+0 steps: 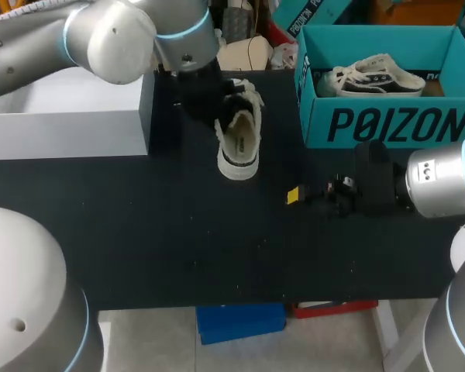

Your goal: Take the shoe out of the shoebox, open the shoe tongue, remove and reinsert the insole, then place the shoe into the shoebox

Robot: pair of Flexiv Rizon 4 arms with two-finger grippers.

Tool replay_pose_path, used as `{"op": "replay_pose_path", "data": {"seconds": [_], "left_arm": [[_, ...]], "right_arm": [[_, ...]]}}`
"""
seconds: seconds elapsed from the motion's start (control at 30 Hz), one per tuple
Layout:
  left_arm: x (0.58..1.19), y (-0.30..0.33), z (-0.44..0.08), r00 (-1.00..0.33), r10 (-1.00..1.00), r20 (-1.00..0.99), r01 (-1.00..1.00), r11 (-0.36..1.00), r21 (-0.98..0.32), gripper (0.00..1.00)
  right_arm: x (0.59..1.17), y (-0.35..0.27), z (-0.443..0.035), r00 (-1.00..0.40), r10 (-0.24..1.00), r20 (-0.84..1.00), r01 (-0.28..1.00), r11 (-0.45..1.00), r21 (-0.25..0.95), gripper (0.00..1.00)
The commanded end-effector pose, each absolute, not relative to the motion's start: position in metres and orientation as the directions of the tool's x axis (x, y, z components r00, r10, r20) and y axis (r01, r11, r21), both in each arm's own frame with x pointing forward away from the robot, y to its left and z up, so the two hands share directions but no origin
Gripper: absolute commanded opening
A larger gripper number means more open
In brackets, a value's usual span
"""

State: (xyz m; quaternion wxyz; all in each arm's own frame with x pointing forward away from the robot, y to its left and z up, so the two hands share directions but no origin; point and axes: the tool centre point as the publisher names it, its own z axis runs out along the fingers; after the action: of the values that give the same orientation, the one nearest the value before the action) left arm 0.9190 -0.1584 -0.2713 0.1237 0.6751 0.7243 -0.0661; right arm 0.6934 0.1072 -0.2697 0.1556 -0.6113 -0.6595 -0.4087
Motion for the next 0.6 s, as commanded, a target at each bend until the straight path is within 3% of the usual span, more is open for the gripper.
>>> {"op": "replay_pose_path", "data": {"seconds": [0.03, 0.17, 0.6], "left_arm": [[0.901, -0.115, -0.194, -0.261, 0.894, -0.364, 0.916, 0.349, 0.200, 0.00], [0.895, -0.082, -0.166, -0.418, 0.810, -0.412, 0.818, 0.533, 0.218, 0.00], [0.883, 0.071, -0.142, -0.681, 0.445, -0.581, 0.460, 0.878, 0.133, 0.00]], "right_arm": [[0.693, 0.107, -0.269, -0.204, 0.679, 0.705, 0.934, -0.081, 0.348, 1.00], [0.693, 0.107, -0.269, -0.204, 0.679, 0.705, 0.934, -0.081, 0.348, 1.00], [0.693, 0.107, -0.269, -0.204, 0.679, 0.705, 0.934, -0.081, 0.348, 1.00]]}}
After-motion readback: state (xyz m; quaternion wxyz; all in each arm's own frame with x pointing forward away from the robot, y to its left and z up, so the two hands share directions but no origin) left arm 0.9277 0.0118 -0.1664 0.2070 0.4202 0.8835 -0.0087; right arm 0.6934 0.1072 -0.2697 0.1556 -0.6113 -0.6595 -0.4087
